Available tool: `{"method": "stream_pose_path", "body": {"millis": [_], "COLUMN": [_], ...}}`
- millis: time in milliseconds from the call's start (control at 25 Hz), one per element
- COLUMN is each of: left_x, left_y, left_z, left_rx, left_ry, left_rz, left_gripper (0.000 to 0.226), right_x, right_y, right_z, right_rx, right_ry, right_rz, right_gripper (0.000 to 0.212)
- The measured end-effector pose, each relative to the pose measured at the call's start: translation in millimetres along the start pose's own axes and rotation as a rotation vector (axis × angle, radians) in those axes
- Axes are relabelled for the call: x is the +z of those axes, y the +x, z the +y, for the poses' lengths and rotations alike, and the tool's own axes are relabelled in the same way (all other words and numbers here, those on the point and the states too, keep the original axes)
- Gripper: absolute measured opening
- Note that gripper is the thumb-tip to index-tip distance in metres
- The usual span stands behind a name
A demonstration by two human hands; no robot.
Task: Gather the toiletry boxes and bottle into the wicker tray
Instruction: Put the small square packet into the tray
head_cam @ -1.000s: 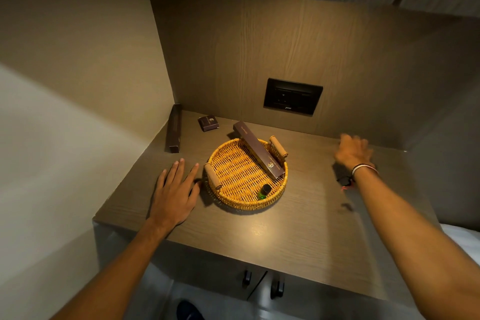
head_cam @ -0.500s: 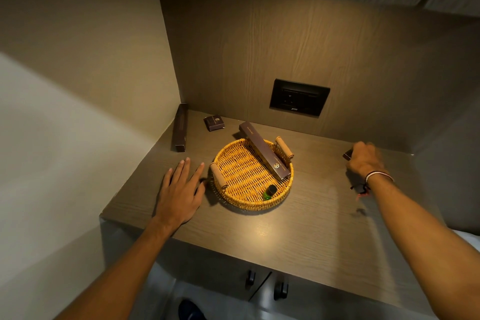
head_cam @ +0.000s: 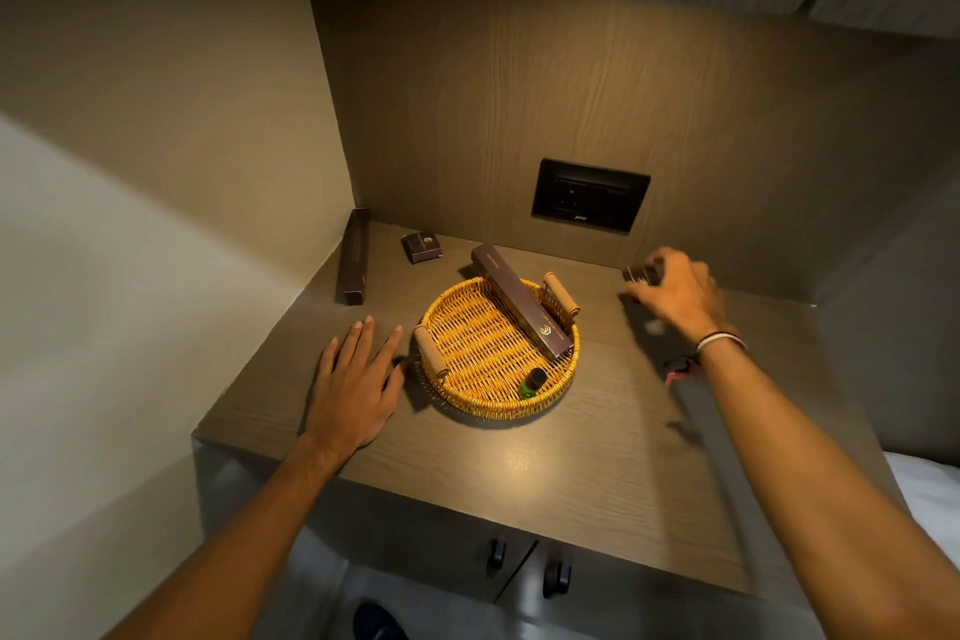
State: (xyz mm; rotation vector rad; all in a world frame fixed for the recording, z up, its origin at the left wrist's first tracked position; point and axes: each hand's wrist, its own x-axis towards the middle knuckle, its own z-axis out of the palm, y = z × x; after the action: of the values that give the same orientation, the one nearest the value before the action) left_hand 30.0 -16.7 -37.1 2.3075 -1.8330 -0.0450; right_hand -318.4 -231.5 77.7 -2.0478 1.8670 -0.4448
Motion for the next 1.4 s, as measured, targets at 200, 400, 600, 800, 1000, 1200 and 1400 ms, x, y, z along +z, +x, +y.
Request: {"method": "stream_pose_path", "body": {"millis": [200,400,600,800,1000,1200,1400], "left_x": [-0.2,1.2,3.9,5.5,4.8,3.5,-0.4], "left_y": [0.0,-0.3,1.9,1.5,1.2,-1.0,2.1], "left_z": [-0.5,-1.3,-3.3,-3.7,-1.6,-1.6,-1.5], "left_rx": [-0.002,-0.006,-0.007,-0.004,-0.005,0.007,-0.008], "left_ry": [-0.001,0.001,0.018,0.026,0.043,0.041,-0.004], "left_rz": [0.005,0.014,0.007,0.016,0.023,0.025,0.01], "left_gripper": [0.062,0.061,0.06,0.059,0.06,0.06,0.054], "right_x": [-14.9,31.6,79.1,103.3,114.8,99.1,46.6], "right_y": [-20.0,-48.9,-61.3,-59.0,-52.9,-54.4,-25.8], "right_z": [-90.8,-152.8,-163.3,-163.8,-162.6,-157.8,-110.3], "right_rx": [-0.233,-0.355,-0.438,-0.505,-0.537,-0.551,-0.474], "right_ry": [0.157,-0.082,-0.241,-0.314,-0.391,-0.281,0.074], "right_rz": [0.032,-0.156,-0.166,-0.089,-0.058,-0.03,0.391], "right_gripper": [0.052,0.057,0.041,0.025,0.025,0.029,0.031]}}
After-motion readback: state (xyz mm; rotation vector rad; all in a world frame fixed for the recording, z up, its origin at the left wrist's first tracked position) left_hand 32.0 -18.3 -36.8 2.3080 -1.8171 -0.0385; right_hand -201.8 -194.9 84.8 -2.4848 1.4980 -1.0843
